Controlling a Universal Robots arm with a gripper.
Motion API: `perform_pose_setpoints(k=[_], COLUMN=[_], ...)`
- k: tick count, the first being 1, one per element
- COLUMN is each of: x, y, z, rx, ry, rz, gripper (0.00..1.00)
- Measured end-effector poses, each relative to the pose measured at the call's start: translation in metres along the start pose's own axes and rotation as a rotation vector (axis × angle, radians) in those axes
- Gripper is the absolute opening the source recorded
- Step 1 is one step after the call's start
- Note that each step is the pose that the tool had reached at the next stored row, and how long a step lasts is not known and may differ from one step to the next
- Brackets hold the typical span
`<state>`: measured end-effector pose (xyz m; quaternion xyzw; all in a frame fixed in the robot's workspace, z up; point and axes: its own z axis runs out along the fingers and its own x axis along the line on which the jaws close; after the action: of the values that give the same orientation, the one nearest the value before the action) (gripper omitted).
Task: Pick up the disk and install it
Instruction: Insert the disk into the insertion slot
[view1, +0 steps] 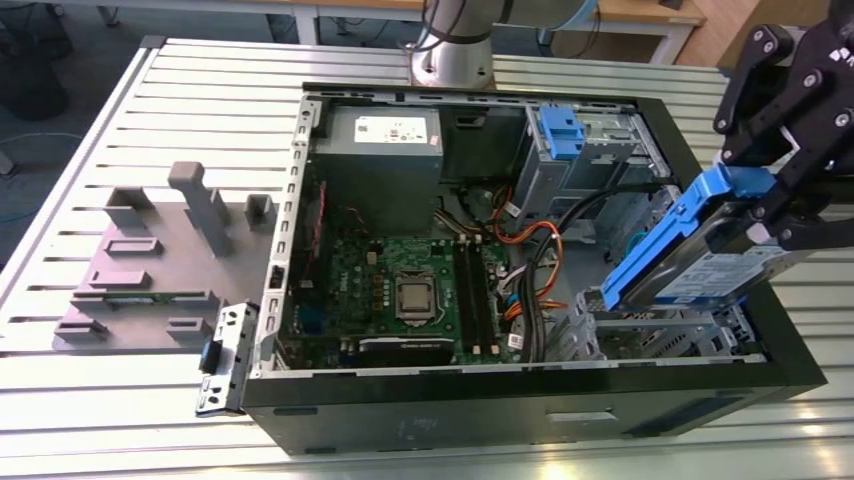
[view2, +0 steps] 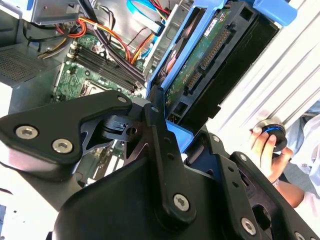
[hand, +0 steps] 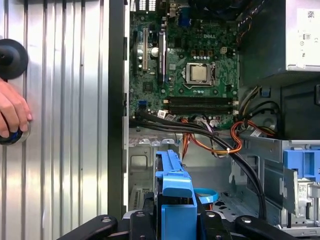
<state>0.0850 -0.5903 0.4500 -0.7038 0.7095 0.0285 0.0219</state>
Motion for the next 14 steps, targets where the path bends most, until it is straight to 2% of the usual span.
perform_pose_setpoints(k=[14], x=[-0.0007], y=[0.0011], z=[0.0120], rx=[0.0000], ry=[-0.0001], rz=[0.000], gripper=[0.37])
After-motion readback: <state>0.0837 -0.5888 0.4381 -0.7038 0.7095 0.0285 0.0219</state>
